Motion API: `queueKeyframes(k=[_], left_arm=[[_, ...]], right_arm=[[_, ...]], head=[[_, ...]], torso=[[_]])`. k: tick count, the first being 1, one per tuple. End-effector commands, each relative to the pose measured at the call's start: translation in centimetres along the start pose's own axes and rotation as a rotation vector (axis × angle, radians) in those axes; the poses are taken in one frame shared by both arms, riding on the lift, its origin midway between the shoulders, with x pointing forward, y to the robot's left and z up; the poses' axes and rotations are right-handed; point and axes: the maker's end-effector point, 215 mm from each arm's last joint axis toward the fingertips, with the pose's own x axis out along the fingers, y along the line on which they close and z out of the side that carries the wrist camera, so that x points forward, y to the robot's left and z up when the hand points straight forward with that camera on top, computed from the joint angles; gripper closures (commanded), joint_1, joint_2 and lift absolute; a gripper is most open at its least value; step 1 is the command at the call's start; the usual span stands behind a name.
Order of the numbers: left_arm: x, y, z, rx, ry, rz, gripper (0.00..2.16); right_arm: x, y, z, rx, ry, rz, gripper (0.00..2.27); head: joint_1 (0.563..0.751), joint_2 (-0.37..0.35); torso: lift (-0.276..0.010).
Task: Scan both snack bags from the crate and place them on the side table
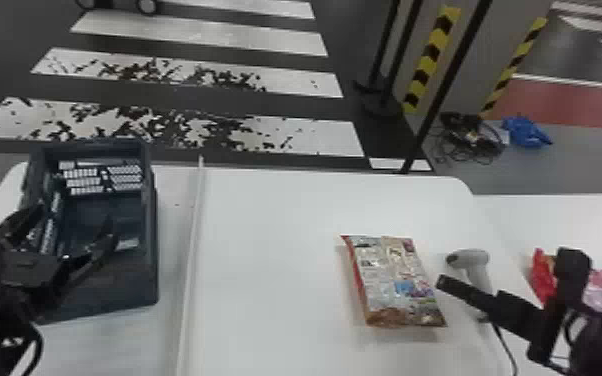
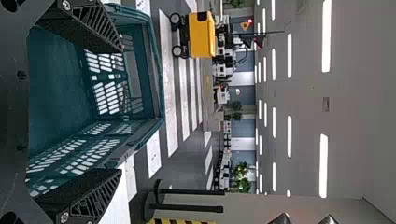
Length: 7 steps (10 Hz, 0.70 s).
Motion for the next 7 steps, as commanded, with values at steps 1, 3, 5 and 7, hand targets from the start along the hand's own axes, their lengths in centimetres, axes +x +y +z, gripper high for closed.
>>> queueKeyframes(k=[1,3,5,7], left_arm=[[0.0,0.0,0.0,0.000,0.000,0.000,0.09],[-0.1,0.0,-0.1,-0.002,0.001,0.000,0.09],[-0.1,0.0,-0.2,-0.002,0.003,0.000,0.09],[0.0,0.1,-0.2,-0.002,0.003,0.003,0.09]], right_arm=[[1.0,-0.3,-0.8,-0.013,0.037,-0.011,0.11],[2.1,-0.6,-1.9,-0.015,0.075,-0.014,0.11],[2.4,-0.1,-2.6,-0.016,0.096,0.002,0.11],[2.9,0.7,-3.5,-0.036,0.130,0.020,0.11]], head=[[0.695,-0.188],[0.695,-0.182],[0.695,-0.176],[0.695,-0.164]], torso=[[-0.098],[-0.098],[-0.098],[-0.098]])
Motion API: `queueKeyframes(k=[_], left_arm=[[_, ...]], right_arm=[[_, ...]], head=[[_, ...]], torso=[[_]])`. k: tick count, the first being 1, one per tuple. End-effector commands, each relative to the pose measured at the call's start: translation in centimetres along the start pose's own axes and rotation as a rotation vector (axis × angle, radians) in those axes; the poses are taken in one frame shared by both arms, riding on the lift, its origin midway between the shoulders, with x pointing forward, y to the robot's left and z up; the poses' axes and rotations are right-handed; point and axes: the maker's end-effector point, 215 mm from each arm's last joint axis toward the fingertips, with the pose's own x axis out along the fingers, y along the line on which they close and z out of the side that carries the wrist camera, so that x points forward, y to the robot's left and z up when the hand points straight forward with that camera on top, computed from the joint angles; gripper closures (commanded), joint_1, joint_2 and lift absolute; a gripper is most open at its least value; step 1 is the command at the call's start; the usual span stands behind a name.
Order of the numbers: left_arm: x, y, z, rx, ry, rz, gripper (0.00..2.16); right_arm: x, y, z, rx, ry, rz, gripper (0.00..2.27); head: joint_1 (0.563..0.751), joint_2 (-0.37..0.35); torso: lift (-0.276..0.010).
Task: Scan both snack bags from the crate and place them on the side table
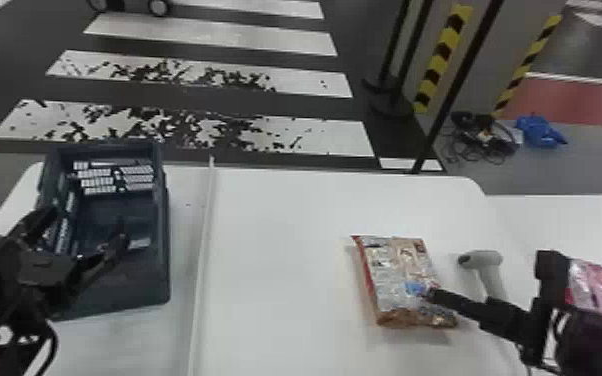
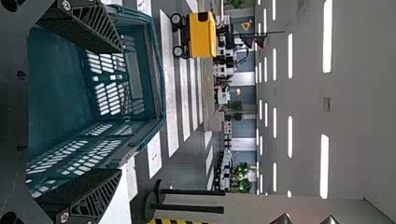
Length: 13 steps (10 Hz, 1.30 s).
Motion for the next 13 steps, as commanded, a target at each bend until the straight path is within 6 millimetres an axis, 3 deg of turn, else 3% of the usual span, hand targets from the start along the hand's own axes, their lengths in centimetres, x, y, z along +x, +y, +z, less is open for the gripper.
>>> queueKeyframes(k=[1,2,3,4,5,9,12,13], left_arm=[[0.0,0.0,-0.1,-0.001,0.001,0.000,0.09],[0.0,0.1,0.0,-0.002,-0.001,0.001,0.09],[-0.1,0.1,-0.1,-0.003,0.001,0.001,0.09],[-0.1,0.2,-0.1,-0.003,0.002,0.003,0.09],[-0.1,0.2,-0.1,-0.004,0.002,0.003,0.09],[-0.2,0.4,-0.1,-0.003,0.001,0.007,0.09],[-0.3,0.4,-0.1,-0.003,0.001,0.006,0.09],[-0.3,0.4,0.0,-0.003,0.000,0.006,0.09]], right_arm=[[0.5,0.4,-0.5,-0.015,0.023,-0.001,0.11],[0.8,0.5,-0.7,-0.024,0.038,-0.003,0.24],[1.2,0.5,-0.9,-0.038,0.061,0.003,0.68],[1.3,0.2,-1.1,-0.048,0.074,-0.012,1.53],[1.3,0.1,-1.1,-0.045,0.068,-0.011,2.19],[-0.9,0.7,1.7,-0.011,-0.048,0.078,2.25],[-4.9,0.9,6.7,0.116,-0.217,0.141,2.25],[-6.5,-1.0,9.2,0.133,-0.288,0.090,2.24]], head=[[0.695,-0.156],[0.695,-0.152],[0.695,-0.147],[0.695,-0.141],[0.695,-0.140],[0.695,-0.144],[0.695,-0.162],[0.695,-0.176]], torso=[[-0.098],[-0.098],[-0.098],[-0.098],[-0.098],[-0.098],[-0.098],[-0.098]])
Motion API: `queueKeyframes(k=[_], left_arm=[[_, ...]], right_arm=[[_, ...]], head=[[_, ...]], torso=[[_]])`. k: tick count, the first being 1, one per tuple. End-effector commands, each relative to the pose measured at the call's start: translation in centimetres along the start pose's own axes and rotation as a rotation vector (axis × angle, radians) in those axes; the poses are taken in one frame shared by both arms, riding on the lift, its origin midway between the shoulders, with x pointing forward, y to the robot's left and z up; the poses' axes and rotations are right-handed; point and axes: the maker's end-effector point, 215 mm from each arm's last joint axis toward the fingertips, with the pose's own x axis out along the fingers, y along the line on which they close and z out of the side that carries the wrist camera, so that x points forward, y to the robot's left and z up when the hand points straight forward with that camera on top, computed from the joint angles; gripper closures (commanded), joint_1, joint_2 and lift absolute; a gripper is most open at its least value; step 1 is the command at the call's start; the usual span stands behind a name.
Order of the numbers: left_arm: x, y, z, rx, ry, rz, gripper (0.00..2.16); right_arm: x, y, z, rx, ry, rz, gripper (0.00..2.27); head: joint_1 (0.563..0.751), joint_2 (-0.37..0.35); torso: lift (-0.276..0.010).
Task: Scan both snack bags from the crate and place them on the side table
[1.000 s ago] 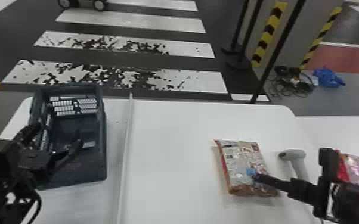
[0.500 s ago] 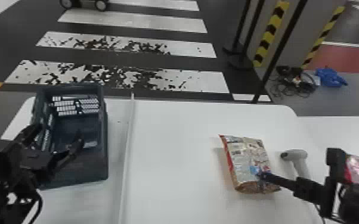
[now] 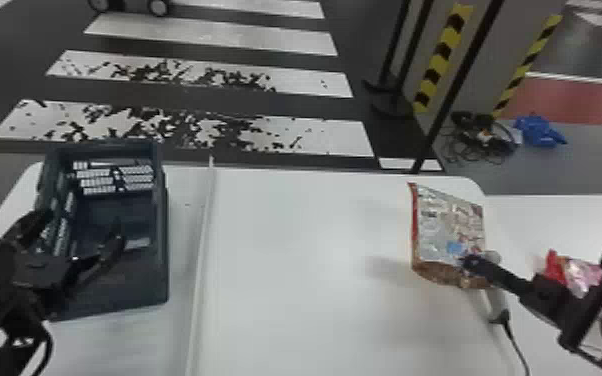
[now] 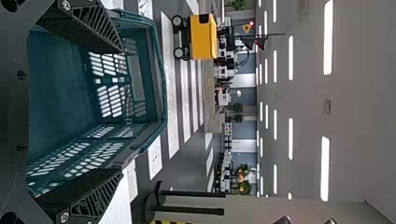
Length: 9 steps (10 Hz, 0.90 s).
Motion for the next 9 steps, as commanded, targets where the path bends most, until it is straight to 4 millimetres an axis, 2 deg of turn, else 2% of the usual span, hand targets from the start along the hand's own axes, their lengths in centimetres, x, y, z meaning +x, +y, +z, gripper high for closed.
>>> queueKeyframes(k=[1,2,3,5,6,7,9], left_arm=[[0.0,0.1,0.2,-0.001,-0.003,0.001,0.09],[0.1,0.1,0.2,0.001,-0.004,0.001,0.09],[0.0,0.2,0.3,0.000,-0.006,0.002,0.09],[0.0,0.2,0.3,0.000,-0.006,0.002,0.09],[0.1,0.2,0.4,0.000,-0.008,0.002,0.09],[0.1,0.2,0.4,0.000,-0.008,0.002,0.09],[0.0,0.4,0.3,0.000,-0.005,0.003,0.09]], right_arm=[[-1.7,-1.4,5.5,-0.022,-0.138,-0.045,2.24],[-3.1,-3.4,8.5,-0.042,-0.223,-0.116,2.24],[-4.3,-5.5,10.2,-0.033,-0.277,-0.184,2.24],[-6.1,-10.6,12.1,-0.033,-0.353,-0.333,2.24],[-6.9,-13.0,13.2,-0.052,-0.400,-0.399,2.24],[-8.0,-15.0,14.5,-0.067,-0.460,-0.458,2.25],[-9.9,-19.7,15.5,-0.038,-0.532,-0.591,2.25]], head=[[0.695,-0.201],[0.695,-0.236],[0.695,-0.258],[0.695,-0.334],[0.695,-0.350],[0.695,-0.350],[0.695,-0.350]], torso=[[-0.098],[-0.098],[-0.098],[-0.098],[-0.098],[-0.098],[-0.098]])
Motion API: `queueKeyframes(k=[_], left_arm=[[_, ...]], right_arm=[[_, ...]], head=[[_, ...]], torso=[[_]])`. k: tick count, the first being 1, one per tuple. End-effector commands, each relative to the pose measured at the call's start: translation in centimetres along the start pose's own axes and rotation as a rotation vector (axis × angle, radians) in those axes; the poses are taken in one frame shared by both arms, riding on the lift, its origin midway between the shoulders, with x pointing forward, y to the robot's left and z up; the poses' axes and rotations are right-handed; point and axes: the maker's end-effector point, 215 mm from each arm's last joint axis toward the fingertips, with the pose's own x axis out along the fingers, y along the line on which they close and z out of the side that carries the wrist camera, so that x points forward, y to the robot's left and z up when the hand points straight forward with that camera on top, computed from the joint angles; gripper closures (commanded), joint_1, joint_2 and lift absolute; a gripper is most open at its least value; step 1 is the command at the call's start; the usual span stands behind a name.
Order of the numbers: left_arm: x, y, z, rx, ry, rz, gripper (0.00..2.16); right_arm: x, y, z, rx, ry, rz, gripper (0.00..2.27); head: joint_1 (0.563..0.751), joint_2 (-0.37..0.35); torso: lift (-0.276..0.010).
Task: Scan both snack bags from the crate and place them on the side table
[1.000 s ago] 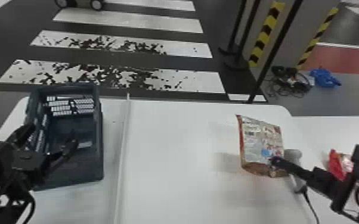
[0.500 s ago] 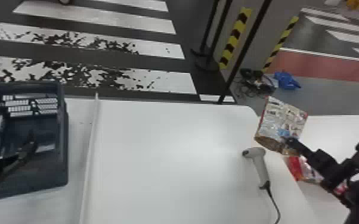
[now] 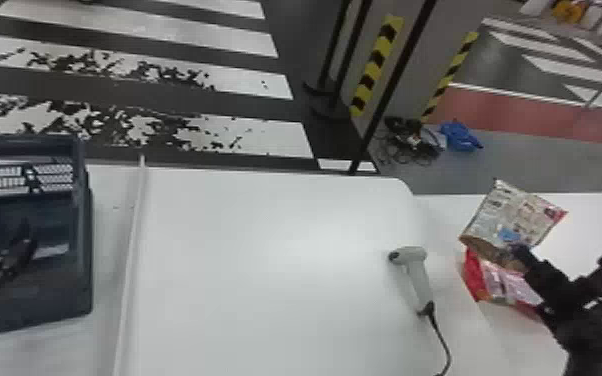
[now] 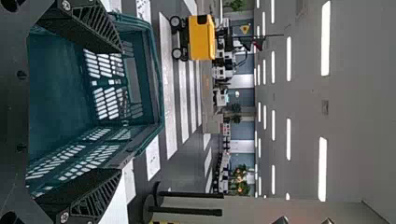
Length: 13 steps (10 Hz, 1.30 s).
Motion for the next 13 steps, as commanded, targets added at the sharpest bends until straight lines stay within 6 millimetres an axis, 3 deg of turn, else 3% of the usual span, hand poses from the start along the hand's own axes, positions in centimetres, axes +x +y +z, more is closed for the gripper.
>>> queueKeyframes(k=[1,4,5,6,7,11,12,13], left_arm=[[0.0,0.1,0.0,0.000,0.000,0.000,0.09],[0.2,0.2,0.3,-0.002,-0.007,0.000,0.09],[0.2,0.2,0.3,-0.002,-0.007,0.000,0.09],[0.2,0.3,0.4,-0.002,-0.008,-0.001,0.09],[0.2,0.3,0.3,-0.002,-0.007,-0.001,0.09],[-0.2,1.0,0.1,0.006,-0.001,0.005,0.09],[-0.2,0.9,0.2,0.007,-0.002,0.004,0.09],[-0.3,0.8,0.3,0.008,-0.003,0.002,0.09]], right_arm=[[0.9,-2.8,0.5,0.013,-0.039,-0.052,2.25],[2.1,-7.2,0.5,-0.022,-0.097,-0.154,2.21],[2.3,-8.1,0.1,-0.032,-0.093,-0.176,1.83],[2.4,-8.5,-0.6,-0.037,-0.078,-0.180,0.60],[2.5,-8.5,-0.7,-0.035,-0.082,-0.182,0.00],[2.1,-8.2,0.4,-0.051,-0.117,-0.180,0.06],[1.8,-6.4,1.6,-0.081,-0.164,-0.158,0.06],[1.0,-3.0,3.1,-0.134,-0.241,-0.120,0.06]], head=[[0.695,-0.350],[0.695,-0.350],[0.695,-0.350],[0.695,-0.350],[0.695,-0.350],[0.695,-0.350],[0.695,-0.350],[0.695,-0.350]], torso=[[-0.098],[-0.098],[-0.098],[-0.098],[-0.098],[-0.098],[-0.098],[-0.098]])
